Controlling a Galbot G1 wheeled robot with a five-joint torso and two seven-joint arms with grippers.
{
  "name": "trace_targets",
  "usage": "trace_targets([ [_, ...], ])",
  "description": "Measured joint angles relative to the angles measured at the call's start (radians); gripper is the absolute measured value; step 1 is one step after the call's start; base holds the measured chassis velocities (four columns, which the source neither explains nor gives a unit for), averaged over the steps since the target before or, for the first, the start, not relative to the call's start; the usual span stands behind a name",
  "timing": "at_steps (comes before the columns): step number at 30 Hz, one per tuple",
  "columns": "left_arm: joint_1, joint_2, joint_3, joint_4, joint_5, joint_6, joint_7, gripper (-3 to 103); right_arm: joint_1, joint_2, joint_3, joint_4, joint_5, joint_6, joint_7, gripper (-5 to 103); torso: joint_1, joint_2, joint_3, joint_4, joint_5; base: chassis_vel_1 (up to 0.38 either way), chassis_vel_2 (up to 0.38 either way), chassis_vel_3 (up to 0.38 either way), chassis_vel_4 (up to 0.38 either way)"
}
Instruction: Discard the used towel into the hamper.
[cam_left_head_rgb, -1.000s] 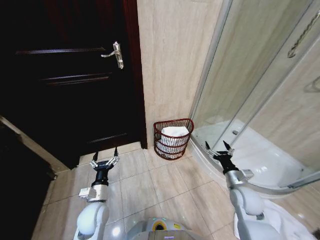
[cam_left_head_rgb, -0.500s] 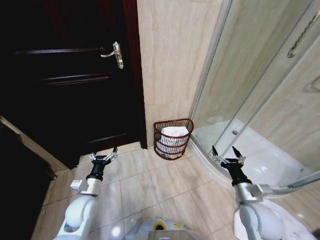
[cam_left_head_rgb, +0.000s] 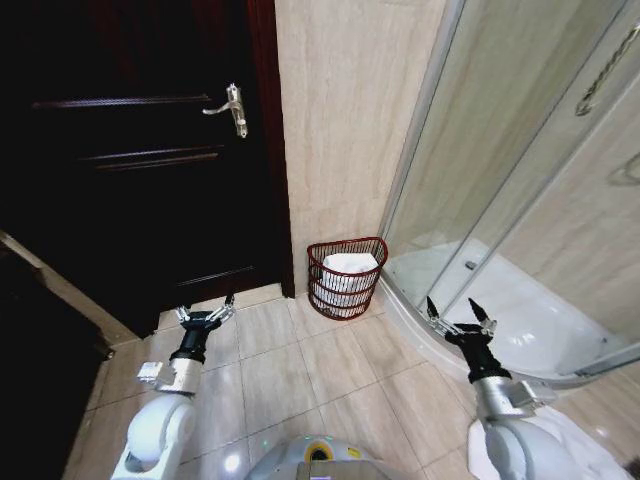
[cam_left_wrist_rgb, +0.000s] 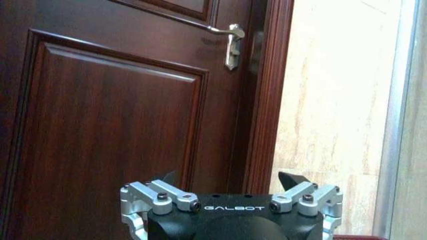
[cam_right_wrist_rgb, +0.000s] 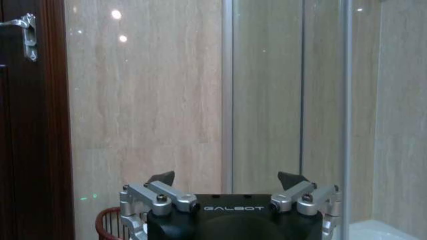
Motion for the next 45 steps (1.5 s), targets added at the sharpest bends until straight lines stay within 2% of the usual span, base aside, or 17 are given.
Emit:
trace_targets([
  [3,0.007,-0.005,0.002,-0.009,0.009,0.003,0.000,100,-0.008,-0.006,0.008,-0.004,0.011,0.009,-0.001,100,-0.001,-0.002,-0.001,0.0000,0.0000,0.000,0.000,0.000,0.000],
  [22,0.019,0.002,-0.002,-0.030,0.019,-0.001,-0.014,100,-0.002,-0.028,-0.001,-0.015,0.019,0.017,-0.003,100,-0.038,-0.085,-0.047,0.0001,-0.0001,0.000,0.000,0.000,0.000],
  [45,0.033,-0.001,-0.006,-0.058,0.031,0.003,-0.023,100,-0.001,-0.020,0.002,-0.033,0.017,0.030,-0.003,100,-0.040,-0.086,-0.046,0.0001,0.0000,-0.006,-0.006,-0.008,-0.006],
])
